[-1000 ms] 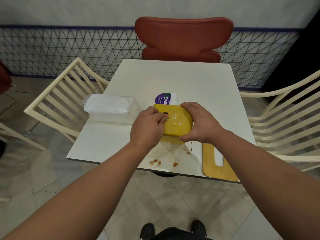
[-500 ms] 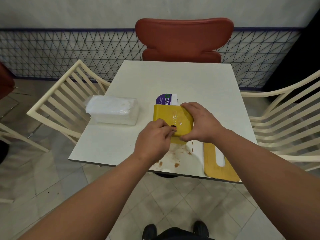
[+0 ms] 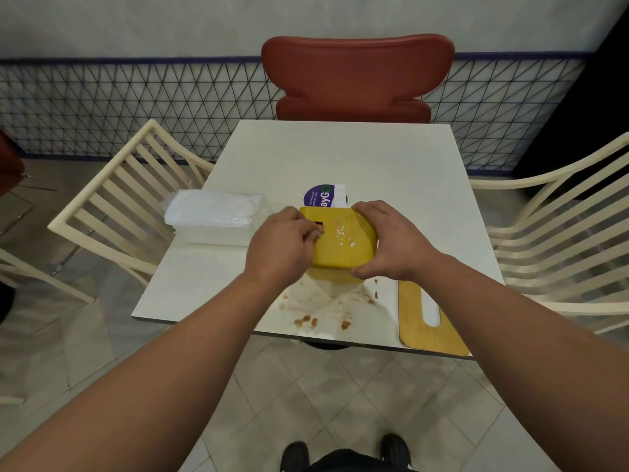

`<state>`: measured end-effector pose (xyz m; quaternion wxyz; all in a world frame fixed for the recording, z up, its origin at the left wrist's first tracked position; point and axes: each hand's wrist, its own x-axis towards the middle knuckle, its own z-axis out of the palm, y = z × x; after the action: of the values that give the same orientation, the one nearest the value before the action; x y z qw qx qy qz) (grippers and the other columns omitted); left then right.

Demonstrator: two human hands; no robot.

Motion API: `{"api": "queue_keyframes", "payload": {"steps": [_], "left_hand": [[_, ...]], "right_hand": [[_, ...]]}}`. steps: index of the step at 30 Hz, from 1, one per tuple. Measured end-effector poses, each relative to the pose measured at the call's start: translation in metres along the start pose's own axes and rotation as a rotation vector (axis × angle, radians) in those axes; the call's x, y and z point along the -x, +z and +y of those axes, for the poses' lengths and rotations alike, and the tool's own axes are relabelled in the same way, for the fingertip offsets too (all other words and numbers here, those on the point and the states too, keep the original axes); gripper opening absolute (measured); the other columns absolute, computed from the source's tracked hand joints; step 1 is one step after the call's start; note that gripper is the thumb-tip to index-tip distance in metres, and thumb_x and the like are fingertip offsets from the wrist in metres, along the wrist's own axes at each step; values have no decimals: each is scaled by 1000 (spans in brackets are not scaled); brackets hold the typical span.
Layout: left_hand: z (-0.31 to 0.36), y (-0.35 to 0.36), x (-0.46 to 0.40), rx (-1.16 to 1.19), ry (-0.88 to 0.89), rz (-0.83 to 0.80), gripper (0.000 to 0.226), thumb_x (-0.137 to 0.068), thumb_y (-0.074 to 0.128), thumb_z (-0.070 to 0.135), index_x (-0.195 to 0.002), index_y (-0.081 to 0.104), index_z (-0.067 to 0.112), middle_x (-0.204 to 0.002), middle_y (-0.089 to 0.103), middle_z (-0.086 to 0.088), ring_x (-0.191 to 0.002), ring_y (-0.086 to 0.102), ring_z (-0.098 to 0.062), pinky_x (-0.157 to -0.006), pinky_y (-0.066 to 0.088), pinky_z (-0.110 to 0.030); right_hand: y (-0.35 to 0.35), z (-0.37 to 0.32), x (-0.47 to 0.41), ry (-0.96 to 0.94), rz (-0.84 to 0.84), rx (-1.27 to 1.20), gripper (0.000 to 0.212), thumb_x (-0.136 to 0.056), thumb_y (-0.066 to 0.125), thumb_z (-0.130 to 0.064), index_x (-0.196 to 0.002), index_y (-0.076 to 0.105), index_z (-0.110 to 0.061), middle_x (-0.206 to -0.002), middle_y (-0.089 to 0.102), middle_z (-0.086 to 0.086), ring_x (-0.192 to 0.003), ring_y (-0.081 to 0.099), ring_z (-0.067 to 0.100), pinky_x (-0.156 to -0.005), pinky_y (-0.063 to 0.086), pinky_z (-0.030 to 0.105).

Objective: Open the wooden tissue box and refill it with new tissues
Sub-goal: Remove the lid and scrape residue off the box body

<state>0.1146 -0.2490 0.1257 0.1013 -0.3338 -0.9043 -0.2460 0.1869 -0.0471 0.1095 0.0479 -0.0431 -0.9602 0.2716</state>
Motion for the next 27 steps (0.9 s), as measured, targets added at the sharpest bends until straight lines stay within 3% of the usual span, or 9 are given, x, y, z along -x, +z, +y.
{"api": "queue_keyframes", "payload": {"steps": [5, 10, 18, 21, 27], "left_hand": [[9, 3, -33, -60, 28, -77, 26, -94, 53, 32, -104, 73, 21, -107, 61, 0, -97, 55, -25, -76, 45, -34], [21, 6, -43, -46, 103, -164, 25, -94, 52, 34, -108, 72, 27, -106, 60, 3, -99, 54, -21, -77, 45, -34], [8, 0, -47, -46, 51, -144, 24, -93, 55, 33, -108, 72, 25, -109, 61, 3, -101, 55, -21, -79, 47, -33], [16, 5, -48, -28, 97, -167, 23, -93, 55, 33, -107, 73, 26, -107, 61, 4, -100, 55, -21, -78, 46, -33], [-6, -6, -51, -29, 4, -128, 23, -93, 55, 32, -106, 73, 26, -107, 60, 5, -98, 56, -19, -79, 47, -35]], "right_hand": [[-1, -1, 1, -4, -8, -9, 113, -45, 85, -43, -144, 34, -25, -139, 35, -8, -123, 42, 16, -92, 46, 34], [-3, -1, 5, 27, 3, -44, 110, -51, 90, -33, -145, 34, -28, -139, 26, -6, -107, 42, 9, -83, 49, 30], [-2, 2, 2, 31, -14, -50, 113, -52, 90, -36, -146, 29, -31, -136, 34, -5, -111, 39, 8, -85, 42, 26], [0, 4, 2, 39, 8, -94, 115, -51, 90, -35, -147, 28, -29, -137, 35, -6, -119, 42, 11, -91, 45, 28], [4, 5, 3, 80, 60, -178, 115, -47, 91, -34, -144, 29, -23, -138, 38, -8, -118, 44, 12, -96, 49, 38]]}}
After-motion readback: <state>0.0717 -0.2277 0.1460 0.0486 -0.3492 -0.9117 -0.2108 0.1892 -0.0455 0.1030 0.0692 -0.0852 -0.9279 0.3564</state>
